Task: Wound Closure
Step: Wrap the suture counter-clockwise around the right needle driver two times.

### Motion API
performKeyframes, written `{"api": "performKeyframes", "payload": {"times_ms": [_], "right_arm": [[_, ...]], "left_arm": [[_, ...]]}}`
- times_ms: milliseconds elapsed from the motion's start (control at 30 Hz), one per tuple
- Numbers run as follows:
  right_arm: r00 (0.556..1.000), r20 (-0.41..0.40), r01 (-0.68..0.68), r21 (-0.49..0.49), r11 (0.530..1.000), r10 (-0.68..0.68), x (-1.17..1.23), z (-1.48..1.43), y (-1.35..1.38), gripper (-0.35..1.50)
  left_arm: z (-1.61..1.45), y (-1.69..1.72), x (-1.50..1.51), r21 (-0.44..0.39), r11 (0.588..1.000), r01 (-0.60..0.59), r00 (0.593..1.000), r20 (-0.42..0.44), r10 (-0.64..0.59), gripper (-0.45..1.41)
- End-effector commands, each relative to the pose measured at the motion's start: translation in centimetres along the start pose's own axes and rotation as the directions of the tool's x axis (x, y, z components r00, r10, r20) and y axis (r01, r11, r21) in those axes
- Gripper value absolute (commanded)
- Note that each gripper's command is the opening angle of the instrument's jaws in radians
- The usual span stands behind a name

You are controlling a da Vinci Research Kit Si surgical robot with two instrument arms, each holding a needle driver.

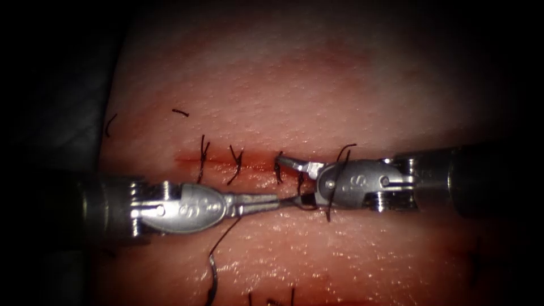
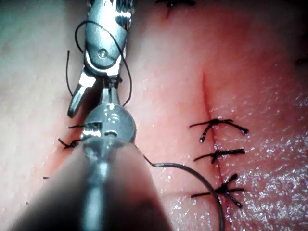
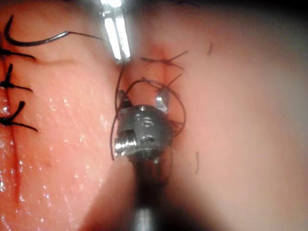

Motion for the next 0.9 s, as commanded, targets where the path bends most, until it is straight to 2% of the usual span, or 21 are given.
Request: {"api": "performKeyframes", "payload": {"times_ms": [33,200,400,567,733,800,833,900], "right_arm": [[1.000,-0.023,-0.004,0.026,1.000,0.005,-0.04,0.06,-0.02,0.69],[0.997,-0.067,-0.024,0.084,0.996,0.029,-0.08,0.01,-0.01,0.68],[0.980,-0.180,-0.065,0.104,0.993,0.083,-0.16,-0.04,0.02,0.61],[0.933,-0.328,-0.107,0.146,0.983,0.150,-0.30,-0.07,0.02,0.47],[0.882,-0.430,-0.141,0.151,0.978,0.193,-0.37,-0.13,0.05,0.44],[0.846,-0.488,-0.160,0.153,0.975,0.216,-0.36,-0.16,0.06,0.44],[0.814,-0.537,-0.174,0.138,0.975,0.222,-0.33,-0.20,0.06,0.42],[0.790,-0.570,-0.191,0.120,0.974,0.226,-0.31,-0.23,0.07,0.42]], "left_arm": [[0.08,-0.03,-0.02,-0.003,1.000,-0.002,1.000,0.001,0.002,-0.45],[0.18,-0.30,-0.06,0.000,1.000,-0.005,1.000,0.006,0.005,-0.45],[0.45,-0.55,-0.20,0.000,1.000,0.001,1.000,0.025,-0.001,-0.45],[0.72,-0.69,-0.40,-0.031,0.999,-0.003,0.998,0.055,0.005,-0.45],[0.91,-0.74,-0.66,-0.064,0.998,-0.020,0.996,0.085,0.025,-0.45],[0.96,-0.73,-0.74,-0.077,0.996,-0.033,0.996,0.083,0.039,-0.45],[1.01,-0.71,-0.83,-0.088,0.996,-0.030,0.996,0.084,0.037,-0.45],[1.05,-0.67,-0.89,-0.097,0.995,-0.031,0.995,0.087,0.040,-0.45]]}}
